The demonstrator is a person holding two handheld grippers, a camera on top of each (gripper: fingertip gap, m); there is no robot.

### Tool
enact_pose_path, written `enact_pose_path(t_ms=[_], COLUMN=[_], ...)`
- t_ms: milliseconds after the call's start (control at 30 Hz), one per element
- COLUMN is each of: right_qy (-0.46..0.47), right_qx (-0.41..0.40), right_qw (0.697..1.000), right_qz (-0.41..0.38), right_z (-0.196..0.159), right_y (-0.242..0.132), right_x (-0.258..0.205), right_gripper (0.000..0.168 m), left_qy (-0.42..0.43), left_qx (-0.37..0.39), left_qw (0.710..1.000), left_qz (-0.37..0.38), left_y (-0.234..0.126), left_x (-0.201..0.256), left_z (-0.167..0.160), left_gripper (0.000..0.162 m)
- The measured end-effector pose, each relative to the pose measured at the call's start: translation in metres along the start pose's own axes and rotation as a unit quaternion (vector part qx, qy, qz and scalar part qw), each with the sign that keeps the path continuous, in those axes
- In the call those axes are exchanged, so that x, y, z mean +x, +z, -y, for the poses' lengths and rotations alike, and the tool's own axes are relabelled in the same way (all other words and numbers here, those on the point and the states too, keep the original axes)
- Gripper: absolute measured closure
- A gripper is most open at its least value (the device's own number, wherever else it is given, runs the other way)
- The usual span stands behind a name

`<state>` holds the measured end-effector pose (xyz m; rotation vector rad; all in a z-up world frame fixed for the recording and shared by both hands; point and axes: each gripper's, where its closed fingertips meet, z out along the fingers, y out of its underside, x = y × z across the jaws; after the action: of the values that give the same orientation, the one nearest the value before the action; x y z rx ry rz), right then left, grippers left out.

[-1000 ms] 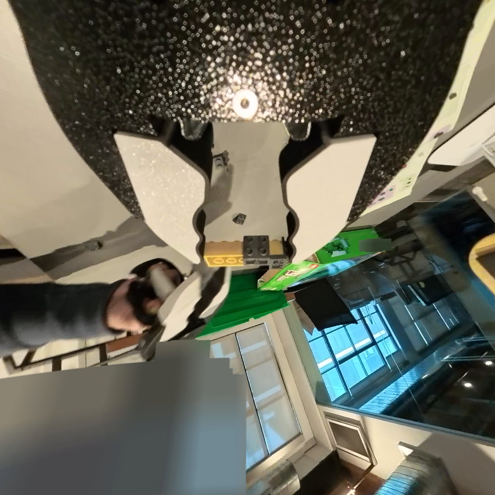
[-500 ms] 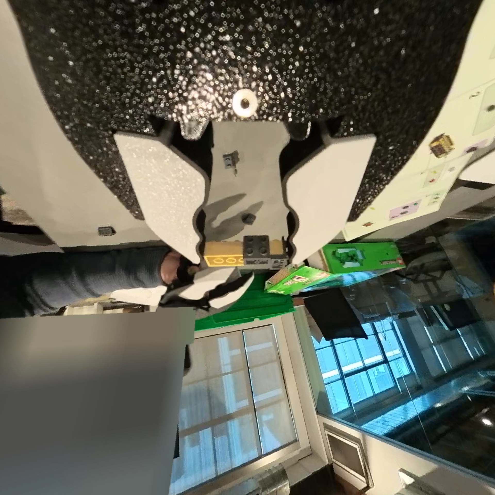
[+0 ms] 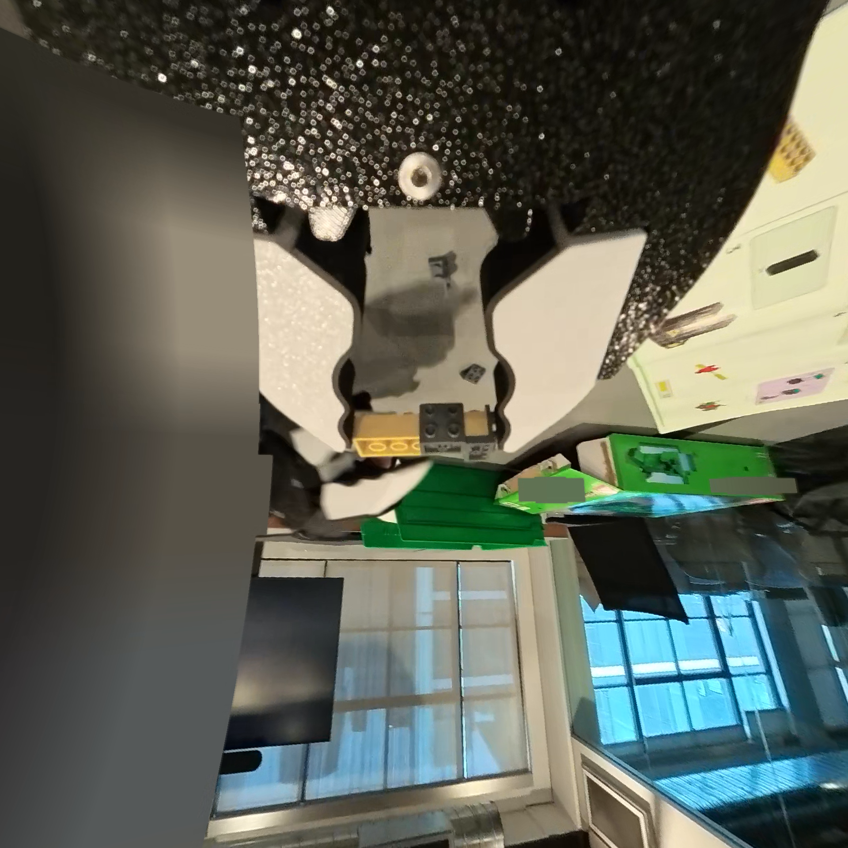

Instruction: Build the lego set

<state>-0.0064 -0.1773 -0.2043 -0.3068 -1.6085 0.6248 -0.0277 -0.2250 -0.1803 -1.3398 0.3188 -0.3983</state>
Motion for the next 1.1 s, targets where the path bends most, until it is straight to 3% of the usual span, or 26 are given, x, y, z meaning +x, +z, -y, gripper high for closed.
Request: enact_pose_path(t_ms=[67, 167, 333, 767, 933, 1100], right_qy=[0.082, 0.220, 0.276, 0.362, 0.391, 0.398], right_qx=[-0.064, -0.143, -0.206, -0.250, -0.185, -0.194], right_qw=[0.994, 0.960, 0.927, 0.874, 0.858, 0.872], right_qz=[0.019, 0.095, 0.150, 0.207, 0.276, 0.207], right_z=[-0.039, -0.087, -0.116, -0.129, -0.093, -0.107], right_y=[-0.005, -0.014, -0.017, -0.017, -0.020, -0.019], right_x=[0.012, 0.003, -0.011, -0.022, -0.035, -0.013], right_gripper=[0.151, 0.151, 0.153, 0.143, 0.142, 0.141], left_qy=[0.004, 0.008, 0.022, 0.016, 0.016, 0.020], left_qx=[0.001, -0.005, -0.017, -0.016, -0.016, -0.020], left_qw=[1.000, 1.000, 1.000, 1.000, 1.000, 1.000], left_qz=[0.007, 0.013, 0.012, 0.013, 0.013, 0.010], left_y=[-0.001, -0.001, 0.002, 0.001, 0.001, 0.002], left_x=[-0.002, -0.004, -0.001, -0.003, -0.003, -0.002], left_z=[0.001, -0.001, -0.005, -0.004, -0.005, -0.006], left_gripper=[0.103, 0.103, 0.103, 0.103, 0.103, 0.103])
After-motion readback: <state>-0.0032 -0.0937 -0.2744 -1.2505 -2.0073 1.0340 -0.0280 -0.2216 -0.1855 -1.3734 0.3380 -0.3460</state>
